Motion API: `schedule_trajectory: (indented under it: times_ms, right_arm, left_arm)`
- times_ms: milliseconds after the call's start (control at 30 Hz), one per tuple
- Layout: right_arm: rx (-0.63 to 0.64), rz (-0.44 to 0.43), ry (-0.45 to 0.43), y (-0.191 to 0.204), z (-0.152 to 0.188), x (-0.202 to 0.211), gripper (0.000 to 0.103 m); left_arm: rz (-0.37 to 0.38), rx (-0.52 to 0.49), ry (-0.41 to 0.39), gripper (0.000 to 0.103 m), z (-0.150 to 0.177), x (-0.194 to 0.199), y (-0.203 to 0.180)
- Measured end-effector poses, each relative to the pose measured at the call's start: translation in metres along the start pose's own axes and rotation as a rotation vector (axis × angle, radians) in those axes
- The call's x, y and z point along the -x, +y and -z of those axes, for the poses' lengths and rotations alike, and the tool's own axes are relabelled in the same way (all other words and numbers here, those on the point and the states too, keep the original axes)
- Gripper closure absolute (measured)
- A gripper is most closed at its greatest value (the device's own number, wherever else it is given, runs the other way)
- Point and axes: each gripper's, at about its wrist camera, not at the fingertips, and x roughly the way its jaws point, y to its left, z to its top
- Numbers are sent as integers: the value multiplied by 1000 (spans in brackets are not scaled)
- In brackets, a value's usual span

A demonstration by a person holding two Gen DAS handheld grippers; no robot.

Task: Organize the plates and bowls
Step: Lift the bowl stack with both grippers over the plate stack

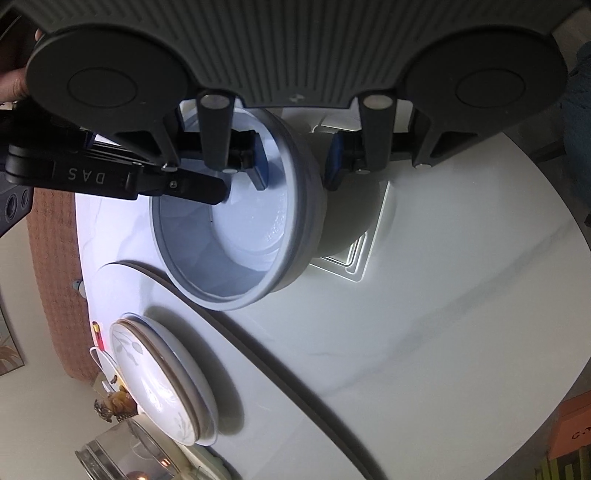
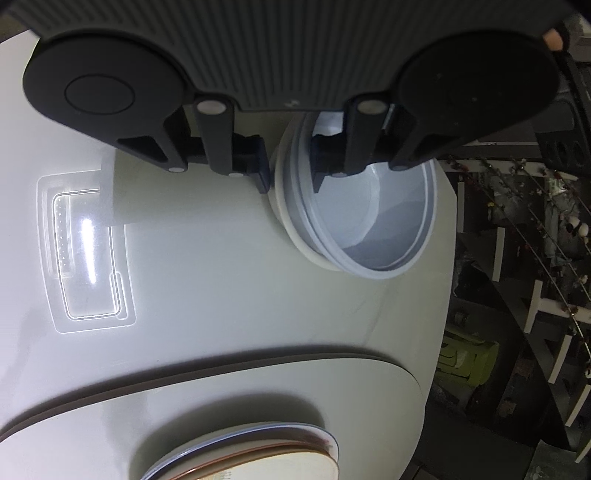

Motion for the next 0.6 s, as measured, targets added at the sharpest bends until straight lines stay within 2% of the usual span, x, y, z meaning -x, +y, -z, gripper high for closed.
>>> schedule_trajectory:
  times_ms: [200,600]
  right_arm:
    - [-13,8,-22,-8,5,24,78]
    - [-8,48,-78,-17,16,98,78]
  left_arm:
    - [5,-28,6,65,9,7,-28]
    - [39,-90,21,65,33,36,-97]
